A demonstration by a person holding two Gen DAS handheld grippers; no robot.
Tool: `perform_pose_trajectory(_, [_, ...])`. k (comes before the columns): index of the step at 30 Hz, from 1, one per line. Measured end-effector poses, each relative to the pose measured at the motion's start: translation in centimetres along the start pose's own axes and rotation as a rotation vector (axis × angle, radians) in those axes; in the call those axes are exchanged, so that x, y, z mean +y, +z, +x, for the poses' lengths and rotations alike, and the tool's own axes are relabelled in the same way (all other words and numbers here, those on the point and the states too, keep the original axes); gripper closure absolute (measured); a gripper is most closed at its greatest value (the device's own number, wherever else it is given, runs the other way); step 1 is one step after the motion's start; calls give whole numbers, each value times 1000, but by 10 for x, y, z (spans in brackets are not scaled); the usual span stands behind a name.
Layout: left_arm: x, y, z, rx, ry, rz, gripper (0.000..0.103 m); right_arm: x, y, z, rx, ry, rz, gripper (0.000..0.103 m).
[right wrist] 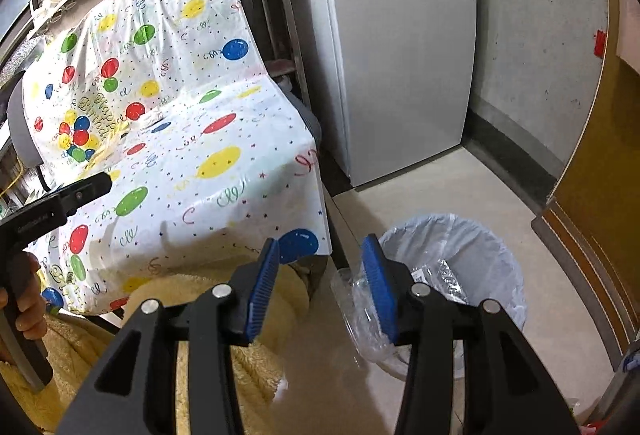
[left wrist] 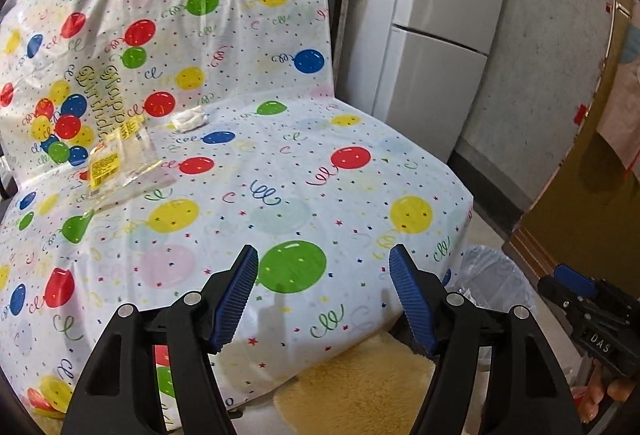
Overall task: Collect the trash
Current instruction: 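Move both open tools back to the chair seat, then grasp the clear plastic bag with yellow label with the left gripper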
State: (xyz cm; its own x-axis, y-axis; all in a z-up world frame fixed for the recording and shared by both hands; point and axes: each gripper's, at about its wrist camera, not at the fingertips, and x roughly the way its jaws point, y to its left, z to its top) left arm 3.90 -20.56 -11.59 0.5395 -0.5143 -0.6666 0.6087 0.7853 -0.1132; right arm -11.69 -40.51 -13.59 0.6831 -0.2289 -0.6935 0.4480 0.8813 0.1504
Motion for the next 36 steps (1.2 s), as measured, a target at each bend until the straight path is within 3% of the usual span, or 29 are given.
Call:
perform_pose_trajectory(11, [53,-6,-15,-18,82,-71,33,59,33,3,-28,85,-104,60])
perform_pose_trajectory(26, [204,-7,-46,-17,311,-335,33,194,105,63,12,274,-278,60])
perform_pose_trajectory(29, [222,-2,-42,6,273,-350,26,213,117,77,15,289,-305,60])
perform_pose_trajectory(36, [214,12,-6,75,182,-305,26,246,139,116,35,307,-344,60])
